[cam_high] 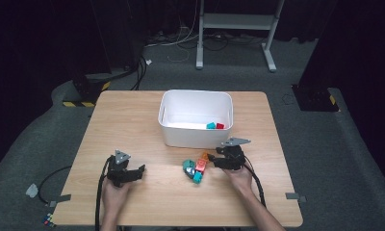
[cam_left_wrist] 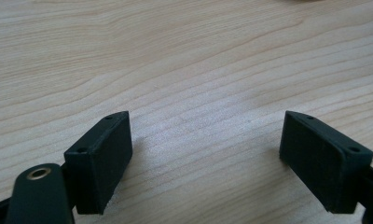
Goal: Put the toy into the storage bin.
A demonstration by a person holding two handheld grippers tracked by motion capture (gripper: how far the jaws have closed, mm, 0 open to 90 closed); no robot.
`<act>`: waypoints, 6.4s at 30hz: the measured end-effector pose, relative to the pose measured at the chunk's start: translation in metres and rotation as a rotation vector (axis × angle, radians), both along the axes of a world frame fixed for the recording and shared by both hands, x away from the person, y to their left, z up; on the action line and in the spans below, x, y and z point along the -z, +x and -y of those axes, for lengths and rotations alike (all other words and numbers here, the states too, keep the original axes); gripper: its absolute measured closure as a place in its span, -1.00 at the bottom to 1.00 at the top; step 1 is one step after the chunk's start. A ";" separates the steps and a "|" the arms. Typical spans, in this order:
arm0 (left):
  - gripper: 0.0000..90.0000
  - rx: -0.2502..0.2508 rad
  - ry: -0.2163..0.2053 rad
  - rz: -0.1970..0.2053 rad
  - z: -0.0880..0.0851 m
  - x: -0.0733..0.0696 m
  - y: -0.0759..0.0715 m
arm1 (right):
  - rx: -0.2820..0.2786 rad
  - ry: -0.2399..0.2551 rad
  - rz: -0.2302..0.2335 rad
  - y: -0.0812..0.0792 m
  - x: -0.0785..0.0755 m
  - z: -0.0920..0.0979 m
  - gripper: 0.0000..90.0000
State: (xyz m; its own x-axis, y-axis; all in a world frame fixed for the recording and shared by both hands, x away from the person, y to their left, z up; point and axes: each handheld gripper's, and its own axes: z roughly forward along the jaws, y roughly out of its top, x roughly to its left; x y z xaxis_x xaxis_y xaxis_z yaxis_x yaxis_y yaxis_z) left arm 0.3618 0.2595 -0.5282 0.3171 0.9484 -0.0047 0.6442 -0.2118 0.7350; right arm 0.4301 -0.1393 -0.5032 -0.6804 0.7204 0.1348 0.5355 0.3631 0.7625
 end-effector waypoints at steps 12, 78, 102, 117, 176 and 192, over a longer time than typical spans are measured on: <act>-0.62 0.000 -0.001 0.000 0.000 0.000 0.000 | 0.010 0.003 -0.007 0.006 0.009 -0.011 0.11; -0.62 0.000 0.000 0.000 0.000 0.000 0.000 | -0.035 -0.006 0.029 -0.006 -0.018 0.003 0.39; -0.62 0.000 0.000 0.000 0.000 0.000 0.000 | -0.029 0.012 0.093 -0.017 -0.050 0.019 0.39; -0.62 0.000 -0.001 0.000 0.000 0.000 0.000 | -0.018 0.025 0.116 -0.021 -0.063 0.025 0.39; -0.61 0.011 -0.003 0.001 0.001 0.000 0.000 | 0.027 0.107 0.106 0.056 -0.169 -0.012 0.38; -0.61 0.010 -0.005 0.002 0.001 0.000 0.000 | 0.104 0.045 0.052 0.093 -0.146 -0.033 0.37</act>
State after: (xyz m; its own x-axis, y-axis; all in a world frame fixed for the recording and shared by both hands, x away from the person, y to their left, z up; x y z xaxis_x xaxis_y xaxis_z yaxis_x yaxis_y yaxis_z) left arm 0.3614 0.2585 -0.5284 0.3263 0.9452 -0.0085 0.6405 -0.2145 0.7374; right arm 0.5235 -0.1061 -0.3573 -0.6090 0.7815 0.1355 0.5282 0.2722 0.8043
